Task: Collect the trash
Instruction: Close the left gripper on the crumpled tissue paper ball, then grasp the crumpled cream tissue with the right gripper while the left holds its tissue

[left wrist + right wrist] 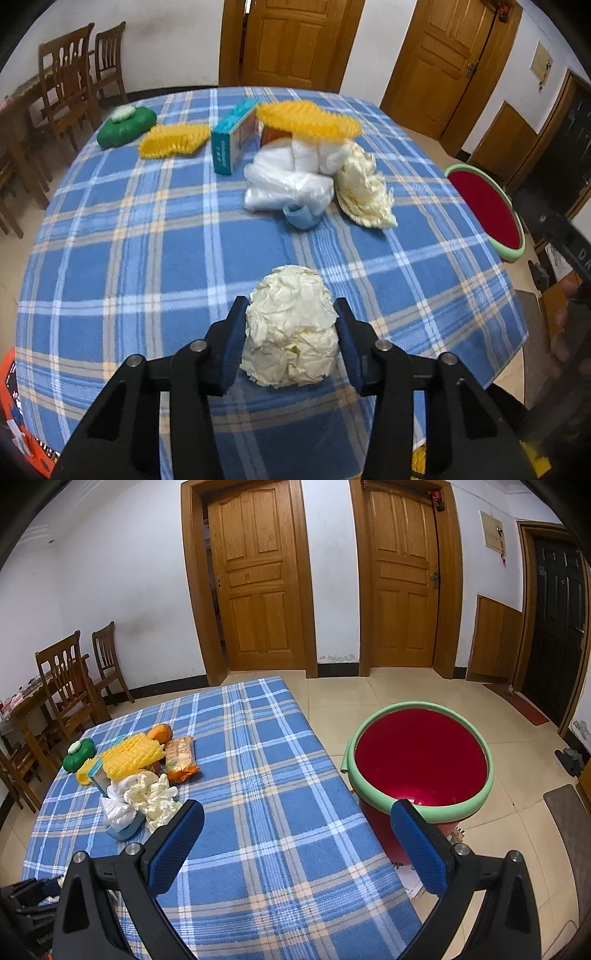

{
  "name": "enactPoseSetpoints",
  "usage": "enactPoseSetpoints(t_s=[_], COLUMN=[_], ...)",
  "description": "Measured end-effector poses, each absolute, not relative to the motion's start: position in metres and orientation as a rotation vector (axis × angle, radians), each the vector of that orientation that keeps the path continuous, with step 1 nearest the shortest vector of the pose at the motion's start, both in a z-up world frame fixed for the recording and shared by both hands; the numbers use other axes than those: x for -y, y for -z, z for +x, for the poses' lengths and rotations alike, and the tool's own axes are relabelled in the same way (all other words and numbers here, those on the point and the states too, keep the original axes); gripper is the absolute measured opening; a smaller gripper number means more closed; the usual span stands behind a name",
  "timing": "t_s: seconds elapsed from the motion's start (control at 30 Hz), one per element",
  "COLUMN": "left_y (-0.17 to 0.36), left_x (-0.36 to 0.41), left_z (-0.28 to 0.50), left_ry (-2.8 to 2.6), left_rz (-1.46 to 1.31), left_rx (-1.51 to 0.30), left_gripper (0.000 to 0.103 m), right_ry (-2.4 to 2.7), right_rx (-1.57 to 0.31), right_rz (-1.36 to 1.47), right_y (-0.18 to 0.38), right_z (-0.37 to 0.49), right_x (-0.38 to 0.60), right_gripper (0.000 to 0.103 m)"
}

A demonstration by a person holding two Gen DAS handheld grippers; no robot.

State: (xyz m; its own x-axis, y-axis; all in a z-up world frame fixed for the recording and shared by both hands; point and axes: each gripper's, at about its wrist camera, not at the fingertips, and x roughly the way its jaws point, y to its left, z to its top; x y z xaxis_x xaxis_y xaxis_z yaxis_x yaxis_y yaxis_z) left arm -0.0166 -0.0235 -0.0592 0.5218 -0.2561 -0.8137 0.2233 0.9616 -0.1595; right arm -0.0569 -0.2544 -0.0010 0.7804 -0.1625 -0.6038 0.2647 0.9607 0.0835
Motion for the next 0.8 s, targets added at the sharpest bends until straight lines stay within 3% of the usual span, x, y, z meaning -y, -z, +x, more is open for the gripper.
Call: enactPoseSetpoints(t_s=[0.8], left_y=[0.027], left_x=[-0.036], left_z=[0.069], left_ry=[0.079], left_rz=[-0.071], left_rx=[-0.815], left_gripper=[0.047], right_ry=[-0.109], right_rx=[-0.878], right_rz=[0.09], right_y=[0.046], right_z=[0.035], right_x=[0.181], right_gripper=[0.103])
